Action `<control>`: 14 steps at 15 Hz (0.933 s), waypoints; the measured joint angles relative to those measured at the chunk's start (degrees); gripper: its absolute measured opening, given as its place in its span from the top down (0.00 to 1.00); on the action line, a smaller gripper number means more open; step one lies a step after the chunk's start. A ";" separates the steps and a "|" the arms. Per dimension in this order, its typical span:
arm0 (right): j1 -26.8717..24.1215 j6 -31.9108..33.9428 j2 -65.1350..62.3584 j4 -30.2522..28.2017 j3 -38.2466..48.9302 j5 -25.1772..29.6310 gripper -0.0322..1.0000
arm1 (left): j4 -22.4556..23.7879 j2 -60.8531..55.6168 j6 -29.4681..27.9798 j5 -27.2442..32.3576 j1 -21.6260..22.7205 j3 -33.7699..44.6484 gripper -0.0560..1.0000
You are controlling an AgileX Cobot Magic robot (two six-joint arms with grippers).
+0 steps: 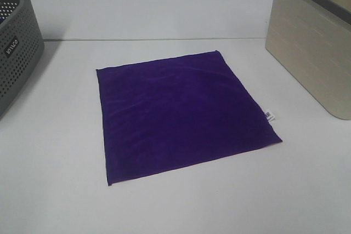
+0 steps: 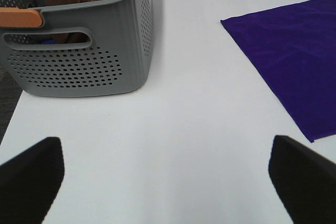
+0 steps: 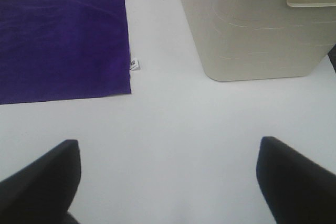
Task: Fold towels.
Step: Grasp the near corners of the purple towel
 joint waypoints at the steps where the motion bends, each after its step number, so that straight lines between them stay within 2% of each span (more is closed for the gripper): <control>1: 0.00 0.00 0.00 0.00 0.00 0.00 0.11 | 0.00 0.00 0.00 0.00 0.00 0.00 0.01; 14: 0.00 0.00 0.00 -0.29 0.00 0.00 0.11 | 0.00 0.00 0.17 0.00 0.00 0.00 0.01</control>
